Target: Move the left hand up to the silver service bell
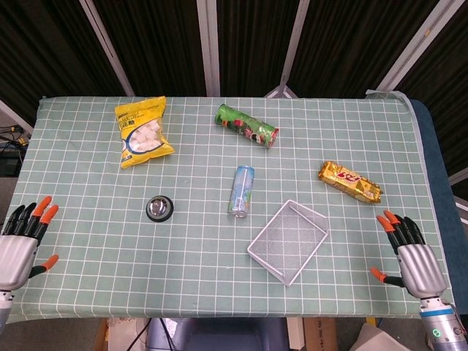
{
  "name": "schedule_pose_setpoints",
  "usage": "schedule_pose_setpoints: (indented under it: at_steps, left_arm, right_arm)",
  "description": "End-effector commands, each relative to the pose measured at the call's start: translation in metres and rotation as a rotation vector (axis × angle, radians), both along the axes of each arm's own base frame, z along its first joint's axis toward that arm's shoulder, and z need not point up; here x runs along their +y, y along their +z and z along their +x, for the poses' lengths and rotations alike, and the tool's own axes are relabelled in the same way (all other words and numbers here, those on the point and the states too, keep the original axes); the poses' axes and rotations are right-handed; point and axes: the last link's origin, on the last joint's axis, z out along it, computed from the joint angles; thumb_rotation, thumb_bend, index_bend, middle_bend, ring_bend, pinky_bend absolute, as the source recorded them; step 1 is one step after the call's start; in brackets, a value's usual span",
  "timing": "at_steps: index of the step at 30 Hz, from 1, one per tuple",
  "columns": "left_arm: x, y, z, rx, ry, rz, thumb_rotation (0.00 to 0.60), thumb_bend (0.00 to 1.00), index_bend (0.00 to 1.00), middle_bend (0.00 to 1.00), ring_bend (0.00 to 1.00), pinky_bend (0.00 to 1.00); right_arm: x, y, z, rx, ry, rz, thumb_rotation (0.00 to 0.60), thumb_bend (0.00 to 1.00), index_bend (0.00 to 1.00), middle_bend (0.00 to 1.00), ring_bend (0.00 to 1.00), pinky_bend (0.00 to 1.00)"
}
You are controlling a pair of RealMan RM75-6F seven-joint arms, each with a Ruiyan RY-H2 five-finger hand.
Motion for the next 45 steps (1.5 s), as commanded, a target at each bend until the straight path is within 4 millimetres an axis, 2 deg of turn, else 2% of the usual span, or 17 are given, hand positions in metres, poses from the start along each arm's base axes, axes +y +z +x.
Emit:
schedule_pose_setpoints:
  at_steps: [1, 3, 11, 17, 24, 31, 40, 45]
  left_arm:
    - [0.014, -0.009, 0.014, -0.009, -0.046, -0.022, 0.6, 0.39, 0.0, 0.0, 0.0, 0.0]
    - [0.025, -0.017, 0.024, -0.016, -0.07, -0.042, 0.6, 0.49, 0.0, 0.0, 0.0, 0.0]
    - [0.064, -0.06, 0.062, 0.011, -0.114, -0.142, 0.6, 0.69, 0.0, 0.0, 0.0, 0.0]
    - [0.08, -0.093, 0.082, 0.089, -0.147, -0.212, 0.6, 0.72, 0.0, 0.0, 0.0, 0.0]
    - [0.093, -0.122, 0.098, 0.108, -0.156, -0.251, 0.6, 0.72, 0.0, 0.0, 0.0, 0.0]
    - [0.099, -0.141, 0.101, 0.15, -0.145, -0.275, 0.6, 0.72, 0.0, 0.0, 0.0, 0.0]
    - [0.108, -0.167, 0.093, 0.199, -0.105, -0.335, 0.6, 0.72, 0.0, 0.0, 0.0, 0.0]
    - [0.106, -0.183, 0.084, 0.237, -0.073, -0.38, 0.6, 0.73, 0.0, 0.0, 0.0, 0.0]
  right_arm:
    - [0.0, 0.0, 0.0, 0.0, -0.002, 0.001, 0.6, 0.16, 0.0, 0.0, 0.0, 0.0]
    - [0.0, 0.001, -0.001, -0.001, -0.005, 0.001, 0.6, 0.16, 0.0, 0.0, 0.0, 0.0]
    - [0.0, 0.001, -0.001, -0.01, -0.012, 0.006, 0.6, 0.16, 0.0, 0.0, 0.0, 0.0]
    - [-0.002, 0.0, -0.001, -0.013, -0.016, 0.011, 0.6, 0.16, 0.0, 0.0, 0.0, 0.0]
    - [-0.003, 0.0, -0.001, -0.02, -0.02, 0.012, 0.6, 0.16, 0.0, 0.0, 0.0, 0.0]
    - [-0.003, 0.001, -0.002, -0.027, -0.023, 0.014, 0.6, 0.16, 0.0, 0.0, 0.0, 0.0]
    - [-0.003, 0.0, 0.0, -0.029, -0.019, 0.019, 0.6, 0.16, 0.0, 0.0, 0.0, 0.0]
    - [-0.003, 0.001, -0.001, -0.036, -0.024, 0.013, 0.6, 0.16, 0.0, 0.0, 0.0, 0.0]
